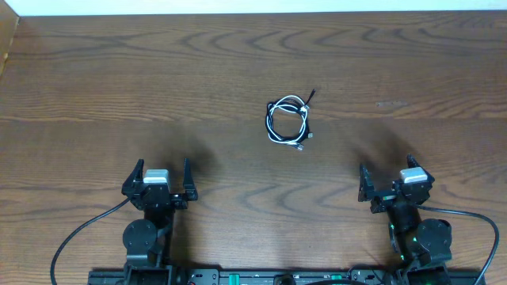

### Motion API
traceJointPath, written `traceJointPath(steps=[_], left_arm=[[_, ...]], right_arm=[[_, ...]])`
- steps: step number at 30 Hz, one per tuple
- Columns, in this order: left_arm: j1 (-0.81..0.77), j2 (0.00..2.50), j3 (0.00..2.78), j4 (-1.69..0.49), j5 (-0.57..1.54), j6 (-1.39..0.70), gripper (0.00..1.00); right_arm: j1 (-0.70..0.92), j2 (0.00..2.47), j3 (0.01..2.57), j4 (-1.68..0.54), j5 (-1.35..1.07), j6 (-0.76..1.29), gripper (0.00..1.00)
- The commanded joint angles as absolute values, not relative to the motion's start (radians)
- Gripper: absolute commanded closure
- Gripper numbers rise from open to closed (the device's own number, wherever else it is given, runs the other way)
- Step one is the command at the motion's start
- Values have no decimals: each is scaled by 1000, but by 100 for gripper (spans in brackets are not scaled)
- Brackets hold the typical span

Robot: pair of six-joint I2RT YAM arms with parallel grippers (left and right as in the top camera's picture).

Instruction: Untangle cables

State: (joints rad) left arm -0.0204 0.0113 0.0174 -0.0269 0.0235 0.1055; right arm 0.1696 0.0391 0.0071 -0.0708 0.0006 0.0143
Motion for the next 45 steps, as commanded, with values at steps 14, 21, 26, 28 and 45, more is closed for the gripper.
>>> traceJointPath(steps=[14,21,26,28,45], left_arm=[[-15,12,4,-73,-5,112,2],[-15,12,4,-63,-12,135,2],[-15,12,6,-57,-12,344,2],[-15,12,16,-56,14,343,2],[-15,332,354,-140,290,211,3]], right_arm=[[178,38,6,-72,20,2,1],[178,38,6,-66,20,2,1],[178,38,6,-35,19,3,1],[178,38,6,-4,-6,7,1],[178,38,152,87,-18,120,1]])
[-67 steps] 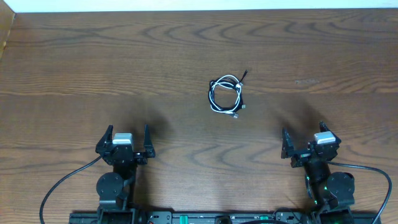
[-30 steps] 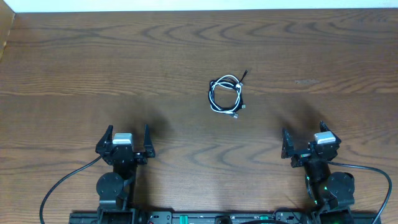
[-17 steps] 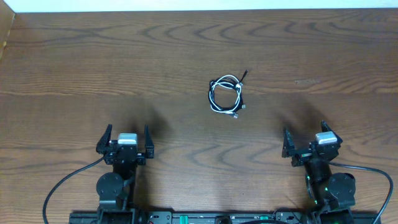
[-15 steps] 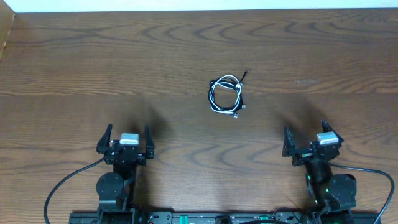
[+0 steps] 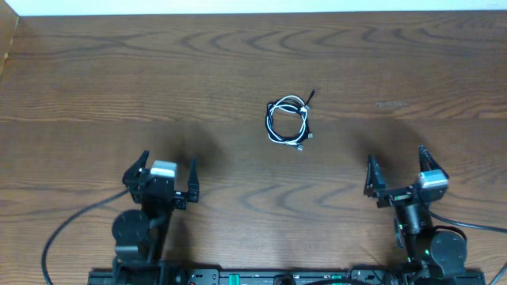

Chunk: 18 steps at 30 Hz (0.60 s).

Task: Untangle cables
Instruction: 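Move both grippers forward toward the cable bundle from either side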

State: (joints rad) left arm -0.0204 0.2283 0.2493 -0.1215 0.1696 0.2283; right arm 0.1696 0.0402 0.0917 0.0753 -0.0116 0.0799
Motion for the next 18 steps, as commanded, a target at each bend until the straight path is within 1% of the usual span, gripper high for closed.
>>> traceJointPath(steps=[1,9,13,18], left_arm=[[-15,361,378,-147,306,211,2],[-18,737,722,-289,440,210,2],[-43,894,879,-351,464,195,2],[-117,1015,979,-358,464,177,2]], right_arm=[[178,38,164,86,-18,120,1],[178,94,314,-9,-18,127,1],[177,259,441,-103,-18,126,1],[176,497,625,-255,-18,125,1]])
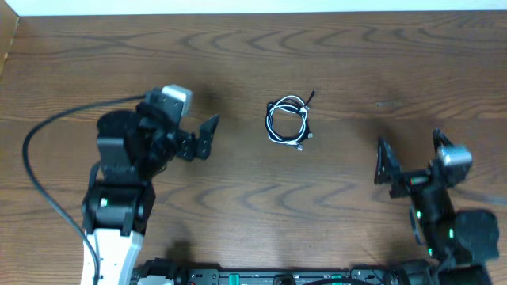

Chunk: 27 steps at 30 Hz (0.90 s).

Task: Untangle cables
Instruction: 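Move both grippers forward toward the cable bundle from either side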

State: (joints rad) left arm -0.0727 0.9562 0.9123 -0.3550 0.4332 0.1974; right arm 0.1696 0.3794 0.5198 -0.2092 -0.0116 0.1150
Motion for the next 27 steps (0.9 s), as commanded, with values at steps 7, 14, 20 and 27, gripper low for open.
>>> traceJointPath(steps=[7,14,20,27], left_arm=[[-209,1219,1122,-401,464,86,2],[-227,1459,1412,-686,460,93,2],[-227,1549,1474,-721,532,91,2],[-227,1593,1474,-652,546,77,2]], right_arm=[[176,900,1005,-559,-19,81,1],[176,1173,1259,-766,-110,80,1],[176,1261,1281,-747,-148,81,1],[178,1314,1280,-710,-295,108,1]])
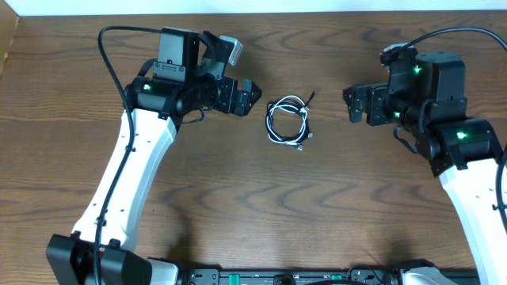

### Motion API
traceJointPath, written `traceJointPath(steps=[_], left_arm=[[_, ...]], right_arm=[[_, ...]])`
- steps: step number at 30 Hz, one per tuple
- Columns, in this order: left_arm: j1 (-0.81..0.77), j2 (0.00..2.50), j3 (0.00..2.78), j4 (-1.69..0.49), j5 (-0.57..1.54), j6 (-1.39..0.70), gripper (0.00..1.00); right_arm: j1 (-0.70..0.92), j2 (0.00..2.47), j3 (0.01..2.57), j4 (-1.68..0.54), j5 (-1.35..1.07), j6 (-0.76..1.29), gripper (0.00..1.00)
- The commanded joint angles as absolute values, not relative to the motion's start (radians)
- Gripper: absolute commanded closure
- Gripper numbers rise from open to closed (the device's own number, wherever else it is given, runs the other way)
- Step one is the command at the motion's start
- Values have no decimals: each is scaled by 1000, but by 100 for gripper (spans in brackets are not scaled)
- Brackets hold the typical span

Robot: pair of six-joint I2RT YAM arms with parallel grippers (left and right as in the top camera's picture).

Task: Untangle cables
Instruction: 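Move both grippers forward toward the cable bundle from either side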

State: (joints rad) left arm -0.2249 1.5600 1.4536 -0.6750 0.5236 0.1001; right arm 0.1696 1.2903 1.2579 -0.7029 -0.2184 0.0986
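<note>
A small coil of black and white cables (287, 120) lies tangled on the brown wooden table (253, 206), a little right of the middle. Its plug ends stick out at the upper right and the lower right. My left gripper (249, 93) hovers just left of the coil and points at it; its jaws look open and hold nothing. My right gripper (352, 104) hovers to the right of the coil, facing it, with its jaws apart and nothing between them. Neither gripper touches the cables.
The white left arm (127, 182) stretches from the front left corner across the table. The right arm (467, 174) rises along the right side. A pale strip (253, 6) marks the table's far edge.
Both arms have reached farther out. The left gripper has moved right and away from me, close to the coil. The right gripper has moved up and left toward the coil. The coil has not moved.
Both arms sat folded at the table's front edge with open grippers, and the coil lay untouched. Then the left arm stood raised over the left side and the right arm had lifted a little. Now both grippers flank the coil.
</note>
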Motion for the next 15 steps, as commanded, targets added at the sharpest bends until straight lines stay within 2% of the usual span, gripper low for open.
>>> traceJointPath(steps=[1,3,7,11,15], left_arm=[[-227,1612,1474,-640,546,59,2],[-232,1660,1474,-619,546,37,2],[-244,1786,1474,-553,546,-9,24],[-270,1911,1474,-464,546,-90,24],[-307,1988,1474,-395,545,-92,33]], right_arm=[[178,1317,1280,-713,-295,108,1],[178,1323,1280,-722,-294,108,1],[178,1325,1279,-733,-287,108,1],[178,1327,1279,-761,-270,108,1],[178,1330,1276,-783,-253,108,1]])
